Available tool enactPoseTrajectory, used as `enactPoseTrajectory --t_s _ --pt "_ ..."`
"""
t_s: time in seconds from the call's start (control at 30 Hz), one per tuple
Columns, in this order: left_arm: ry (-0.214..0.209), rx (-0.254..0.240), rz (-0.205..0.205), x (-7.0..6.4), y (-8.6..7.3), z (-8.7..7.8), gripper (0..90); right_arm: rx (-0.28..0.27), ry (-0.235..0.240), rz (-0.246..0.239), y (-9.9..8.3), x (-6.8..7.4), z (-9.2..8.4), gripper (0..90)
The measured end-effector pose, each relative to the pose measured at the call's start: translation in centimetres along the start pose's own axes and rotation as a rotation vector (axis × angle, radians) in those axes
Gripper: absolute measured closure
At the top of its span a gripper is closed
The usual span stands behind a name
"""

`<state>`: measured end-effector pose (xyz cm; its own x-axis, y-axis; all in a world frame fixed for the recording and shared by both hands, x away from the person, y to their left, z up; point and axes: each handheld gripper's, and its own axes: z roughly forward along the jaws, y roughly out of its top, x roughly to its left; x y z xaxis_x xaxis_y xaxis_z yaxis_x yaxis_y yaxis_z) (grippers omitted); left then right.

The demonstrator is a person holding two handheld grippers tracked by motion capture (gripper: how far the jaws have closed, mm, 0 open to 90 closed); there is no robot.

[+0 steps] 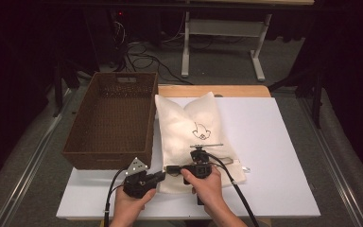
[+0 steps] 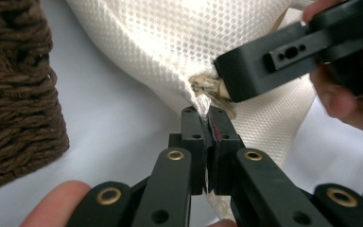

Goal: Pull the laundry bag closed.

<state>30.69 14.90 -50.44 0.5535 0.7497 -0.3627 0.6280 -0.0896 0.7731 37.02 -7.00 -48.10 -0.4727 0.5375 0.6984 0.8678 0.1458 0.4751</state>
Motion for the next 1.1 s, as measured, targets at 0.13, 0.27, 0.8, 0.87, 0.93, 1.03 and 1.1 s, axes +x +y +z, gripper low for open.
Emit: enactPoseTrajectory --t_s 0.13,0.27,0.8,0.87,0.93,1.03,1.1 --pt "-0.022 -0.03 -0.056 0.2 0.0 -0.1 87.8 -0.011 -0.07 -0.128 -0.2 1.0 -0.2 88.1" --pt "-0.041 -0.055 -0.107 0.4 0.0 -0.3 88.0 -0.025 -0.119 -0.203 -0.3 1.3 -0.5 88.2" --pt "-0.074 -0.143 -0.147 0.4 0.5 -1.0 88.2 -0.006 -0.161 -0.286 1.1 1.8 -1.6 88.3" --pt "-0.084 -0.164 -0.159 0.6 0.6 -1.2 88.2 -0.018 -0.217 -0.353 1.7 3.4 -1.9 88.3" --pt "-0.083 -0.155 -0.161 0.7 0.6 -1.2 88.2 -0.019 -0.231 -0.363 1.4 3.5 -1.6 88.3" --pt "-0.076 -0.111 -0.158 1.0 0.2 -1.0 88.2 -0.013 -0.202 -0.338 0.5 2.1 -1.0 88.3" --pt "-0.07 -0.108 -0.141 0.7 0.3 -1.0 88.2 -0.025 -0.168 -0.304 0.1 1.4 -1.1 88.3"
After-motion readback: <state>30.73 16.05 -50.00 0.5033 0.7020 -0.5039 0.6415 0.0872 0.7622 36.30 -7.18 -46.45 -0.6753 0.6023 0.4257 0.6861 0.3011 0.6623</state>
